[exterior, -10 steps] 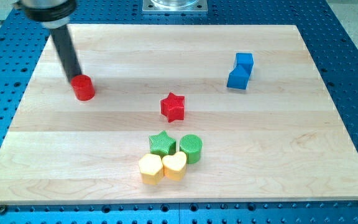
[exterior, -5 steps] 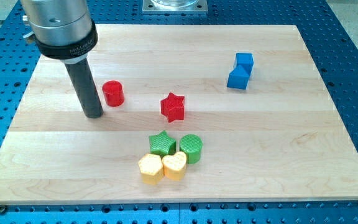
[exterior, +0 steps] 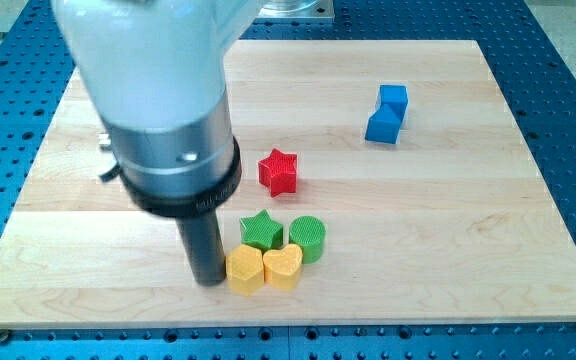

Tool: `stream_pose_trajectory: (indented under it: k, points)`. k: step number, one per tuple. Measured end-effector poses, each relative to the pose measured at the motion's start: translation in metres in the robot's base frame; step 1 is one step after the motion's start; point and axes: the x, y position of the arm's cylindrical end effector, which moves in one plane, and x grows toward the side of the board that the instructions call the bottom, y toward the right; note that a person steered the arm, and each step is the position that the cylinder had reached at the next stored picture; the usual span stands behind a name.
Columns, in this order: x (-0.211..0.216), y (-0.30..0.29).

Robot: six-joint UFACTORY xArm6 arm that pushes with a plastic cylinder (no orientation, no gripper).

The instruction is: Place the red circle and green blocks in a diagonal line

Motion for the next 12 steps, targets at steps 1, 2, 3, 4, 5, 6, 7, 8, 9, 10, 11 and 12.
stream_pose_trajectory:
  k: [1, 2, 3, 4, 5, 6, 7, 8, 9, 10, 11, 12]
  points:
    - [-0.029, 0.022]
    - [-0.028, 0.049]
    - [0.004, 0.063]
    - [-0.006, 0.101]
    - [-0.050, 0.128]
    - [-0.033, 0.140]
    - [-0.017, 0.183]
    - [-0.027, 0.221]
    - [-0.058, 0.201]
    - [-0.047, 0.199]
    - [-0.028, 0.209]
    - [-0.026, 0.188]
